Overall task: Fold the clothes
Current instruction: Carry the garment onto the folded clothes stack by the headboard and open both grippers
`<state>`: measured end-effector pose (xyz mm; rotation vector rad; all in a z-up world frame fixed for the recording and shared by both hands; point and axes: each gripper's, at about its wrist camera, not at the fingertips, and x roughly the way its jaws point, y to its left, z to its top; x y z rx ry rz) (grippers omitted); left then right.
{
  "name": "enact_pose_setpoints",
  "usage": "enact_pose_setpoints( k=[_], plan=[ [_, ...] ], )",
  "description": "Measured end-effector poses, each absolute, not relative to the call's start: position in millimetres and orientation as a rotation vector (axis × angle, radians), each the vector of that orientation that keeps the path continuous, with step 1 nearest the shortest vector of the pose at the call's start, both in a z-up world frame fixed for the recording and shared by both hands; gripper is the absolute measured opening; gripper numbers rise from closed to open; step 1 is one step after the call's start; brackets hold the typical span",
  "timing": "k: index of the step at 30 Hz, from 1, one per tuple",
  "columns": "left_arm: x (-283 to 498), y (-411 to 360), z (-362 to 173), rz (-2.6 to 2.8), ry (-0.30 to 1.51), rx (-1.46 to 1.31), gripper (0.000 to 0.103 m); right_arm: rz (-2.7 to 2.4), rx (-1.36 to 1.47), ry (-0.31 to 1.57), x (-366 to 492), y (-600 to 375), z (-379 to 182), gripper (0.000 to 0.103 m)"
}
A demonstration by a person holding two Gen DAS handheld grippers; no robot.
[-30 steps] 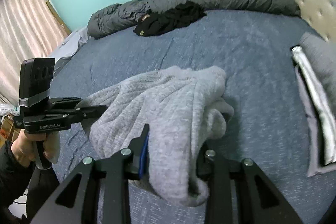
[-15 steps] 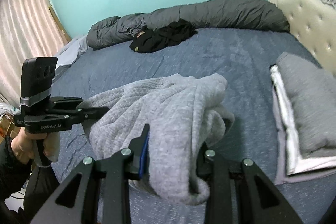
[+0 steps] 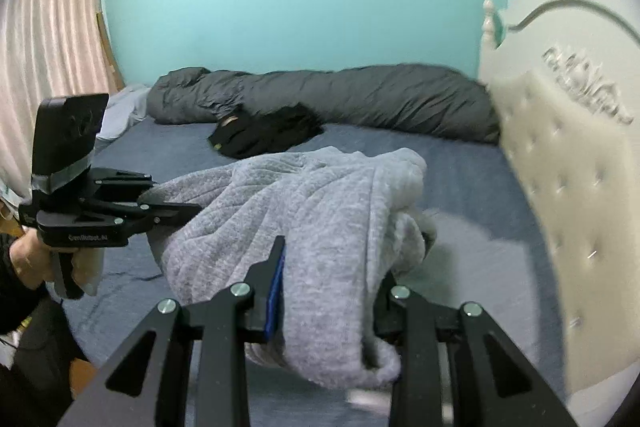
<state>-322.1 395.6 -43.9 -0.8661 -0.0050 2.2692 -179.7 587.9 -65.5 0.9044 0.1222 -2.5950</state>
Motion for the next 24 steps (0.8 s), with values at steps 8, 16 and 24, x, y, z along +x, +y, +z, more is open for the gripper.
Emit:
enact_pose_setpoints(
  k=[8,16,24],
  plan=[
    [-356.4,524.5,-33.7,2.243,0.005,-0.828,0.020,-2.642,0.938,0.209,-214.1,696.5,-69.2,0.031],
    [-365.2,606.6,-131.6,2.173,-0.032,-1.019,0.020,-2.617,1.170,0.121,-232.9,768.5,-177.7,0.032],
    [-343.3,606.7,-148.9,2.187,-0.040,-0.990,0.020,-2.636,1.207,-0.197,-228.4,816.1,-211.8,0.049]
  ],
)
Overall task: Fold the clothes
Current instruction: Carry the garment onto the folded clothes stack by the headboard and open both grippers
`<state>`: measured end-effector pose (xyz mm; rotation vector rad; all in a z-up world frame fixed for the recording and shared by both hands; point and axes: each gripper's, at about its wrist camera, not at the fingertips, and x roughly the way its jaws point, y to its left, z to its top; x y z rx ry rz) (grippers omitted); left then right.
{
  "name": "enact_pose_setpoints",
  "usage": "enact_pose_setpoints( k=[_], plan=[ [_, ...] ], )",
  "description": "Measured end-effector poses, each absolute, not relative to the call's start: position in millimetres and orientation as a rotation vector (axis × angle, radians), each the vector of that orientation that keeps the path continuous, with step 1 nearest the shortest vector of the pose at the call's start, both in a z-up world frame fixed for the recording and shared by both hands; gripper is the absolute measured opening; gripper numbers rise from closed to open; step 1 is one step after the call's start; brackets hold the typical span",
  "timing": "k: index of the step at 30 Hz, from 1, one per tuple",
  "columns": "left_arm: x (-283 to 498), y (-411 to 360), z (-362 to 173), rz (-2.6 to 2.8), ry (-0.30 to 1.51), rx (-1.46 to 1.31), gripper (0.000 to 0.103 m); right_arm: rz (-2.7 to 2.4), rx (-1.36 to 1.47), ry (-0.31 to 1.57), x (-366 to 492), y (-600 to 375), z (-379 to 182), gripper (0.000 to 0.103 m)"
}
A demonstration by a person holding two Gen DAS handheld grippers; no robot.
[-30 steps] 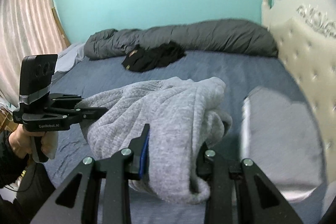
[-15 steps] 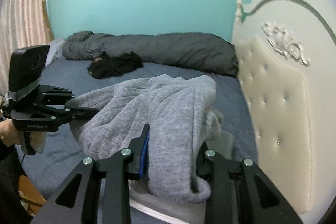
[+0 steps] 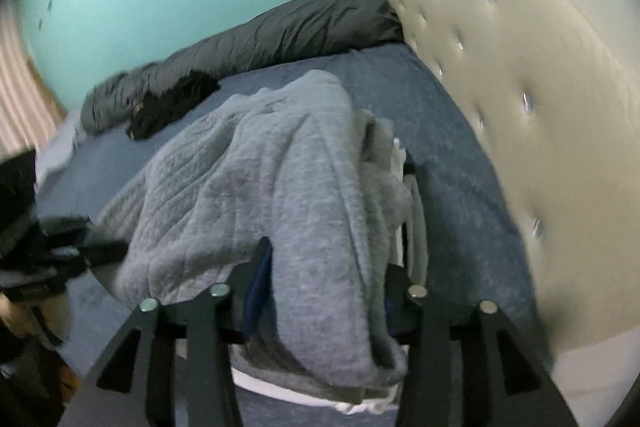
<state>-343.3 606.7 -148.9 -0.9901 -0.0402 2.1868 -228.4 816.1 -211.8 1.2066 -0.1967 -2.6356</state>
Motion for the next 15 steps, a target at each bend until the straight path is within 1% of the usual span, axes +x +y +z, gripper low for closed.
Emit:
enact_pose_setpoints(
  k=[2,3,4,7,10,12,13,14,15],
  plan=[
    [-344.9,604.0,-149.1,2.180,-0.048,-0.998,0.021,-2.642,1.214,-0.223,-227.7,818.8,-208.0,0.061],
    [-346.0,599.9,-148.6,2.178,-0.063,-1.004,0.021,-2.655,1.213,-0.221,-226.6,819.6,-204.7,0.064],
    [-347.0,595.8,-148.1,2.177,-0.077,-1.009,0.022,-2.670,1.210,-0.217,-225.5,820.3,-201.2,0.069],
    [-348.0,580.5,-140.8,2.202,-0.107,-0.996,0.023,-2.748,1.183,-0.225,-217.1,826.2,-188.9,0.070],
    [-343.3,560.5,-125.0,2.257,-0.119,-0.948,0.023,-2.886,1.033,-0.285,-194.4,841.7,-169.7,0.070],
    [-343.2,556.5,-111.4,2.290,-0.096,-0.906,0.023,-2.908,0.935,-0.303,-191.0,837.0,-157.6,0.070],
    [-345.2,561.5,-106.8,2.289,-0.074,-0.898,0.023,-2.914,0.888,-0.310,-189.7,834.0,-151.6,0.066],
    [-347.2,566.5,-102.1,2.288,-0.052,-0.890,0.023,-2.920,0.840,-0.317,-188.4,831.0,-145.6,0.048],
    [-349.2,571.5,-97.6,2.287,-0.030,-0.881,0.023,-2.905,0.860,-0.291,-194.1,821.4,-144.5,0.039]
  ],
)
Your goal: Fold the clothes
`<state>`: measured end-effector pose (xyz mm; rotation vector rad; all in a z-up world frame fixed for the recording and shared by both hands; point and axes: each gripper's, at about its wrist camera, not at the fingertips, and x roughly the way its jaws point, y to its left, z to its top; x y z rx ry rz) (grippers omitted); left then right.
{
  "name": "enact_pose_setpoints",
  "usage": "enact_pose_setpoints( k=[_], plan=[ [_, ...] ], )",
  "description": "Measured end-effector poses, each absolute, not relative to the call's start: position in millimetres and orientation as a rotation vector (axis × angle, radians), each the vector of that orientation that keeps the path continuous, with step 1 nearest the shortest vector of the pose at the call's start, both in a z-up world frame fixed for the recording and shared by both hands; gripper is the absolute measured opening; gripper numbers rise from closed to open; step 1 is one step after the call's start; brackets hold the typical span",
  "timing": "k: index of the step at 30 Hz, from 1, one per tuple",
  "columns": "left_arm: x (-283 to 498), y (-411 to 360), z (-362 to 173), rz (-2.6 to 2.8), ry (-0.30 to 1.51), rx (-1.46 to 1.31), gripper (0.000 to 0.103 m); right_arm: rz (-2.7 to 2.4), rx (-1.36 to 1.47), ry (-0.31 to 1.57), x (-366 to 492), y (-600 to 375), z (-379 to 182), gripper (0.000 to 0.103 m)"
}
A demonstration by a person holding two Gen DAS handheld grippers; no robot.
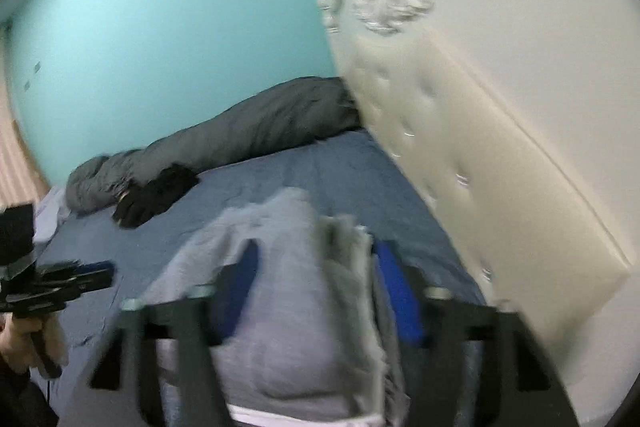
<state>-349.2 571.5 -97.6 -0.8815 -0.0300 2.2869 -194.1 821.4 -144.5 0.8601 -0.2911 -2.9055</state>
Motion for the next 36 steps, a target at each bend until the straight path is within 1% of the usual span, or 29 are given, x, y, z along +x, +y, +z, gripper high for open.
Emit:
enact_pose_setpoints(
  k=[1,2,5,6,9,10,13,17,19,21,26,31,34,36],
  plan=[
    [-350.0,578.2,-95.3,2.282,-0.008,-0.875,0.023,-2.887,0.893,-0.259,-201.1,810.7,-144.4,0.026],
    [-350.3,585.7,-94.7,2.280,0.020,-0.873,0.023,-2.860,0.936,-0.222,-209.1,797.7,-147.0,0.018],
    [-355.4,611.9,-105.3,2.246,0.098,-0.922,0.023,-2.814,1.103,-0.129,-236.1,765.7,-163.8,0.011],
    [-357.4,619.5,-111.3,2.244,0.123,-0.945,0.023,-2.828,1.160,-0.155,-242.2,766.7,-173.1,0.010],
    [-359.2,629.6,-132.9,2.219,0.169,-1.009,0.023,-2.870,1.305,-0.265,-255.4,774.7,-200.0,0.001],
    [-359.2,630.8,-140.4,2.211,0.174,-1.028,0.023,-2.874,1.342,-0.316,-255.3,779.5,-209.9,0.001],
    [-356.3,630.5,-152.6,2.197,0.154,-1.035,0.023,-2.857,1.409,-0.350,-254.4,783.8,-234.0,0.000],
    [-353.6,631.0,-153.4,2.200,0.151,-1.031,0.023,-2.866,1.411,-0.337,-248.9,784.0,-235.7,0.000],
    [-353.2,627.5,-153.0,2.199,0.145,-1.036,0.023,-2.884,1.366,-0.426,-242.4,789.9,-230.2,0.000],
    [-353.0,625.1,-152.2,2.200,0.147,-1.043,0.023,-2.925,1.264,-0.463,-233.3,791.1,-223.5,0.000],
    [-351.1,619.0,-150.6,2.214,0.137,-1.053,0.023,-3.016,1.034,-0.457,-196.8,782.2,-202.9,0.000],
    [-349.2,620.3,-153.2,2.215,0.124,-1.056,0.023,-3.011,1.154,-0.342,-192.8,775.3,-224.5,0.000],
    [-346.2,625.8,-154.3,2.213,0.142,-1.051,0.023,-3.000,1.179,-0.461,-189.9,786.3,-235.0,0.000],
    [-345.5,624.2,-152.4,2.217,0.144,-1.053,0.023,-3.026,1.149,-0.485,-187.2,788.0,-226.1,0.000]
  ],
)
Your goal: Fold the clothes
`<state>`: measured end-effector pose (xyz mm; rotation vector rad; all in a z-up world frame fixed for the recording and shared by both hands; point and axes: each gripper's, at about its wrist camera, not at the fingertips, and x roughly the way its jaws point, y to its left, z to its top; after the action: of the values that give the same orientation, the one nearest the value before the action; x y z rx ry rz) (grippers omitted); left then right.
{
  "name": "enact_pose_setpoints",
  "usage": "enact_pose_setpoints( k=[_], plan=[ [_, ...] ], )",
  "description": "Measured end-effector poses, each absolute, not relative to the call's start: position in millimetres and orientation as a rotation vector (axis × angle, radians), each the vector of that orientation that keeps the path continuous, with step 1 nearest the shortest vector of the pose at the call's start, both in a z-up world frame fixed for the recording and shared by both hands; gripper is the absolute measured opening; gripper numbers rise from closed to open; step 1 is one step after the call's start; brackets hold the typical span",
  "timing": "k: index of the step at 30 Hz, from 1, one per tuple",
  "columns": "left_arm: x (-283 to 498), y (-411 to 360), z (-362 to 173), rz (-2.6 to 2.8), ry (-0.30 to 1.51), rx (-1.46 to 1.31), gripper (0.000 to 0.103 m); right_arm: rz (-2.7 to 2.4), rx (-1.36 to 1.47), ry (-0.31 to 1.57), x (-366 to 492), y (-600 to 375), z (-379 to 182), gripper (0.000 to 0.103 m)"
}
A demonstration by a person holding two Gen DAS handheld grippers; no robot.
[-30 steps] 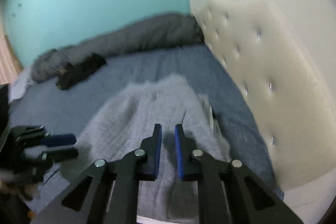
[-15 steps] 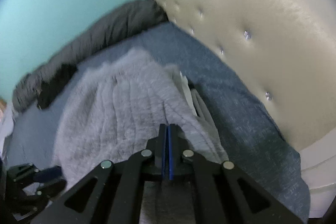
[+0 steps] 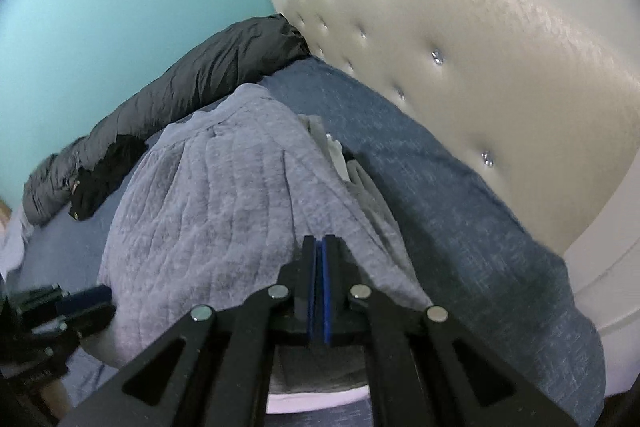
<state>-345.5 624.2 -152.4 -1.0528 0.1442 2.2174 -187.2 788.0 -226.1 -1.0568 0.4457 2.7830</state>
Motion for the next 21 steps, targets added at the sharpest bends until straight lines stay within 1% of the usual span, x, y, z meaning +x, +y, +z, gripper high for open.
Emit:
enact_pose_setpoints(
  k=[3,5,8,13,17,21],
  plan=[
    [-344.5,621.9,-149.7,2.225,0.148,-1.056,0.023,2.774,-0.991,0.462,-183.2,789.9,-211.3,0.000],
    [-344.0,619.3,-148.6,2.227,0.144,-1.057,0.023,2.772,-1.012,0.438,-182.2,786.0,-209.8,0.000],
    [-344.3,616.4,-151.6,2.220,0.128,-1.067,0.023,2.729,-1.076,0.383,-187.1,782.0,-223.6,0.000],
    [-343.4,615.5,-154.2,2.206,0.113,-1.079,0.023,2.673,-1.103,0.417,-187.2,782.9,-240.1,0.000],
    [-339.5,610.0,-148.5,2.201,0.114,-1.086,0.023,2.709,-1.023,0.528,-175.4,787.6,-224.5,0.000],
    [-332.5,599.0,-137.9,2.206,0.108,-1.073,0.023,2.742,-0.950,0.503,-166.2,777.7,-205.6,0.001]
  ],
)
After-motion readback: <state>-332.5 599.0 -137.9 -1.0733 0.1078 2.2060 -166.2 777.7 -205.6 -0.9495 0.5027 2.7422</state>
